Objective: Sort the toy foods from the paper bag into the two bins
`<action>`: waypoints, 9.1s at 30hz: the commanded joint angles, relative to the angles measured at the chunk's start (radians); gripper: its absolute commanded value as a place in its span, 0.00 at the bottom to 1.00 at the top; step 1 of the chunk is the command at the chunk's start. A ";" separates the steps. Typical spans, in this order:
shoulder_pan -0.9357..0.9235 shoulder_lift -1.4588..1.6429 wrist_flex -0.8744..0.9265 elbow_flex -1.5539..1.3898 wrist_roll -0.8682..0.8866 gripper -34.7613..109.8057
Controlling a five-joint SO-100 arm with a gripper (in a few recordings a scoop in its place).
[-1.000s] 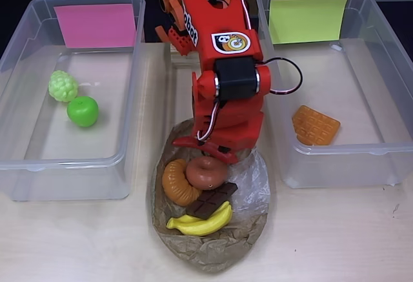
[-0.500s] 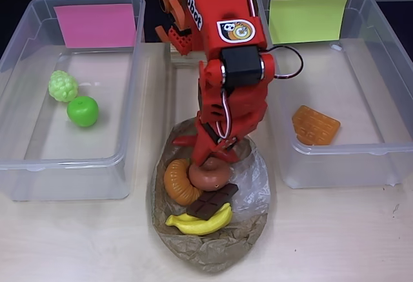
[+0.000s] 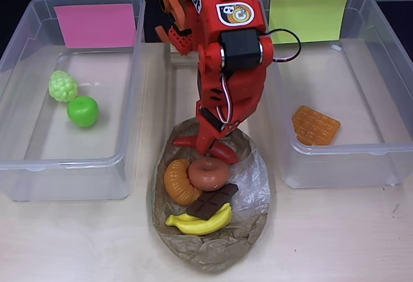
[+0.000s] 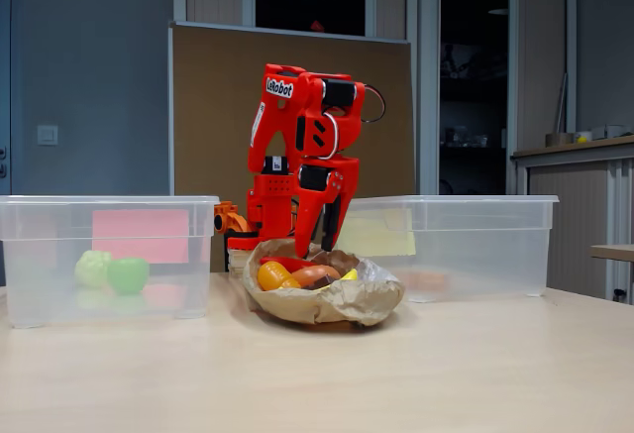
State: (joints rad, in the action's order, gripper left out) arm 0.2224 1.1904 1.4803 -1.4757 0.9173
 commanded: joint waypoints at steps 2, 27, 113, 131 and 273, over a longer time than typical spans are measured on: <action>0.014 0.052 -0.071 -0.066 0.003 0.41; -0.003 -0.130 -0.187 -0.083 -0.017 0.40; -0.798 0.778 0.031 -0.078 -0.250 0.33; -0.755 0.879 -0.043 -0.242 -0.206 0.46; 0.048 0.558 0.201 0.114 0.040 0.24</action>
State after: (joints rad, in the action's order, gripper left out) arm 0.2163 1.6398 1.6199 -1.3376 0.8130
